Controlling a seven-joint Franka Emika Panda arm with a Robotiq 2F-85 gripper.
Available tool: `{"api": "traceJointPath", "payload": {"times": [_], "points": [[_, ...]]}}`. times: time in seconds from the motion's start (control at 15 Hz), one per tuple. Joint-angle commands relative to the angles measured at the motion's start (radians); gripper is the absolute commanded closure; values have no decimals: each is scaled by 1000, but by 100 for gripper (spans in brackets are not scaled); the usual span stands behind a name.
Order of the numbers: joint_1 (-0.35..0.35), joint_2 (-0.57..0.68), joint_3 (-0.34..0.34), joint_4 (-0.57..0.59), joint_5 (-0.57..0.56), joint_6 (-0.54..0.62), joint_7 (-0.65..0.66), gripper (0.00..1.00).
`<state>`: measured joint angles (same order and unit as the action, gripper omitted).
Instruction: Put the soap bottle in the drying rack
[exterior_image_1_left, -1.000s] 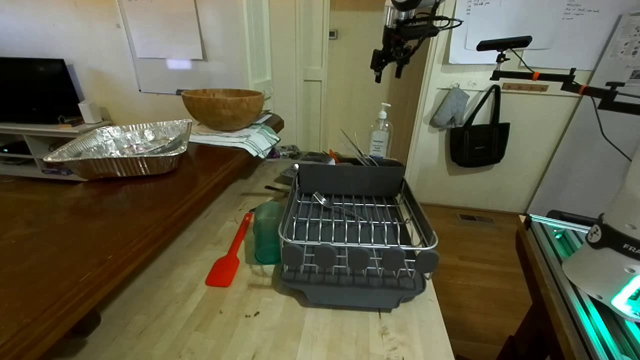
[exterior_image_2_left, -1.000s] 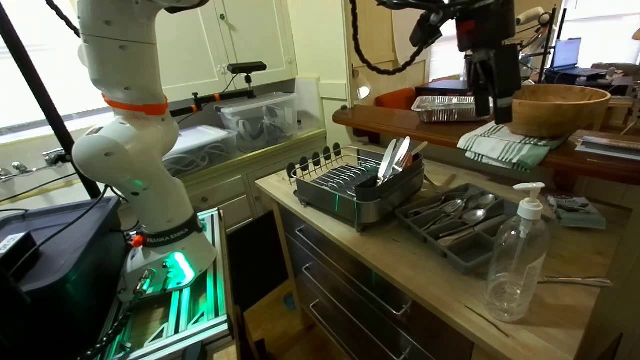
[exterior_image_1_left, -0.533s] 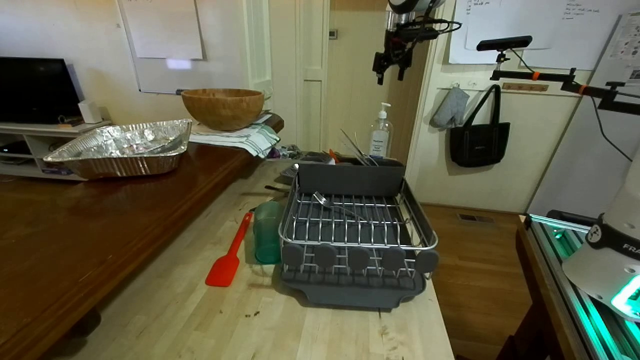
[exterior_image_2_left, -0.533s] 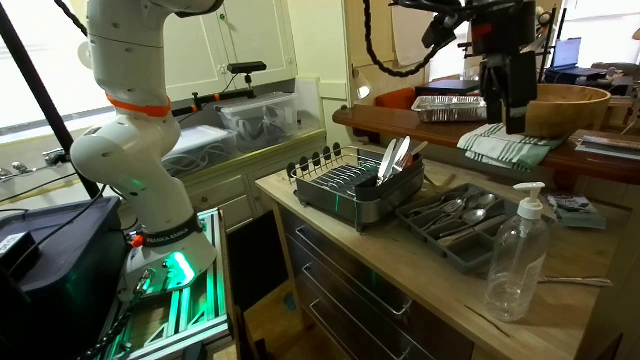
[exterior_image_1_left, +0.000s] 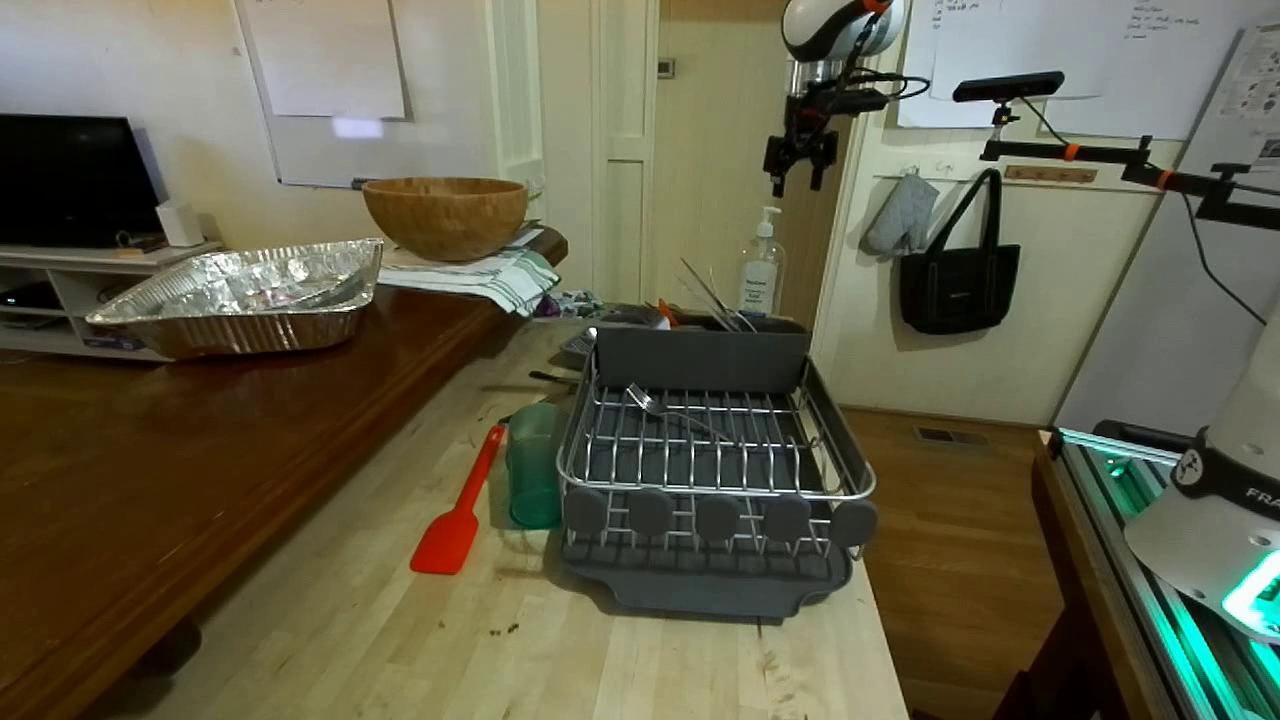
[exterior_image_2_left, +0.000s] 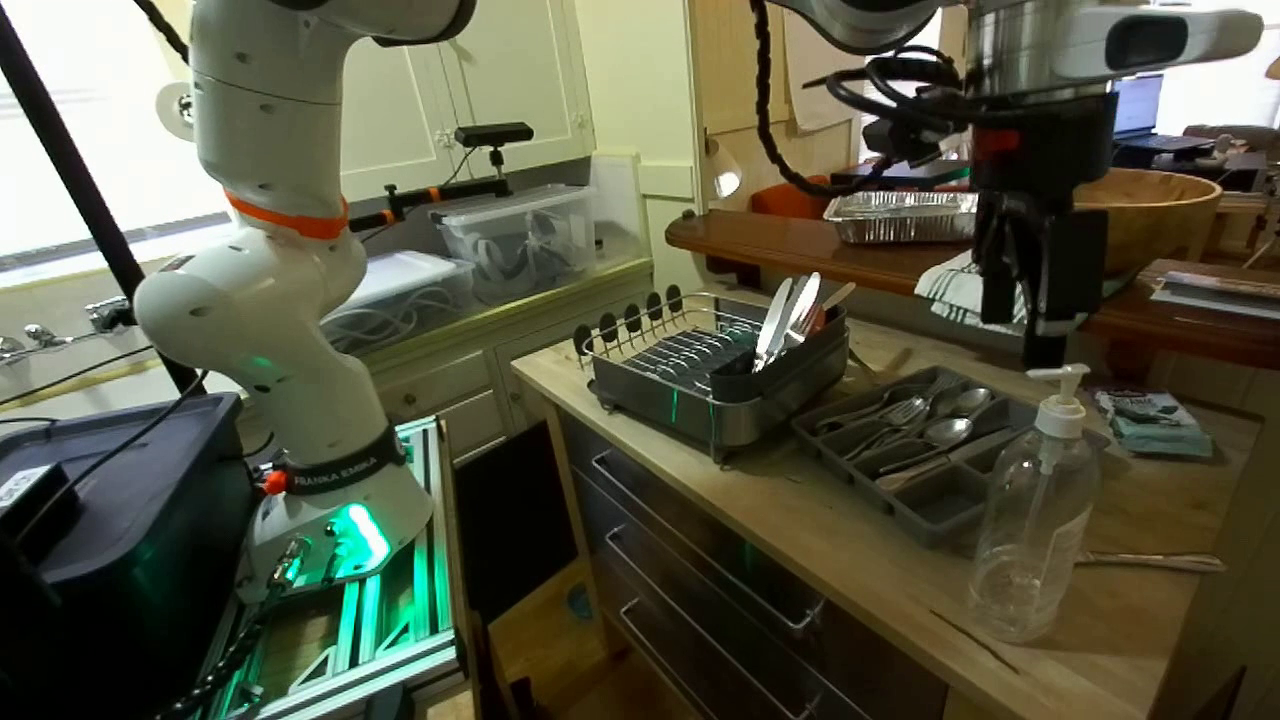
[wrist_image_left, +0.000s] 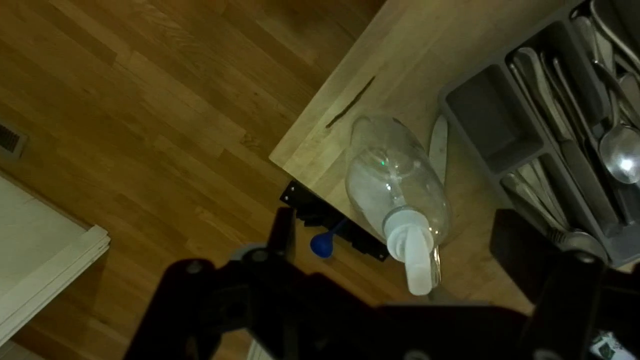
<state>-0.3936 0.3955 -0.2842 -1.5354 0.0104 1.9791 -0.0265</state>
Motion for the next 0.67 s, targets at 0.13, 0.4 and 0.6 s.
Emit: {"api": "traceJointPath", "payload": {"times": [0.13,0.4,0.6], "points": [[-40,88,37,69,111,-25,-38,0],[-27,172,25,161,96,-46,42,0],[-28,141,34,114,96,-8,21,0]]}}
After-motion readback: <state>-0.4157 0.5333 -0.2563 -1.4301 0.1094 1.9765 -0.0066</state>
